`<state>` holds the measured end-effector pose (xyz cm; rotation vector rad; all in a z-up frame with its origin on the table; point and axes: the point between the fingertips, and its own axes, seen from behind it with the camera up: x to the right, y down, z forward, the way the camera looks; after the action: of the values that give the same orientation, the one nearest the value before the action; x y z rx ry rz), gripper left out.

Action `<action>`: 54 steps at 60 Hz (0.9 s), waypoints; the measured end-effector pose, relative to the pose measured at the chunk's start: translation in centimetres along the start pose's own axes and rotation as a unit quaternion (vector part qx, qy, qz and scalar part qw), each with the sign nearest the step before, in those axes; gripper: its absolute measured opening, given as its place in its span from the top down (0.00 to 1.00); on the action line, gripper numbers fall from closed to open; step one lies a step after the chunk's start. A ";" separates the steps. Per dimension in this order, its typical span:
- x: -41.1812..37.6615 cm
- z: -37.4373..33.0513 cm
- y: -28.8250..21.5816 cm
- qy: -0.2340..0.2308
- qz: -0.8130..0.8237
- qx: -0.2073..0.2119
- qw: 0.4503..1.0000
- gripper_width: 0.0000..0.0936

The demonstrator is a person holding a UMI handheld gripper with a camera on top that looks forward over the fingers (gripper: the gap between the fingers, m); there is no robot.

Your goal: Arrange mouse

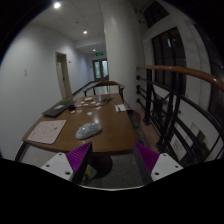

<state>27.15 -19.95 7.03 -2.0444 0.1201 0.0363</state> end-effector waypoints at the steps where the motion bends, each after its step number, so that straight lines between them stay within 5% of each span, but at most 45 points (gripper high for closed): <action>1: -0.1 0.1 0.2 -0.003 -0.002 -0.003 1.000 0.11; 24: -13.3 10.5 3.8 -0.109 -0.060 -0.051 0.991 0.11; 47: -14.8 22.3 -1.0 -0.053 -0.022 -0.073 0.996 0.13; 54: -13.4 24.3 -1.5 0.004 -0.022 -0.075 0.997 0.43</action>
<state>14.65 3.22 -1.78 -2.1965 0.0792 0.0103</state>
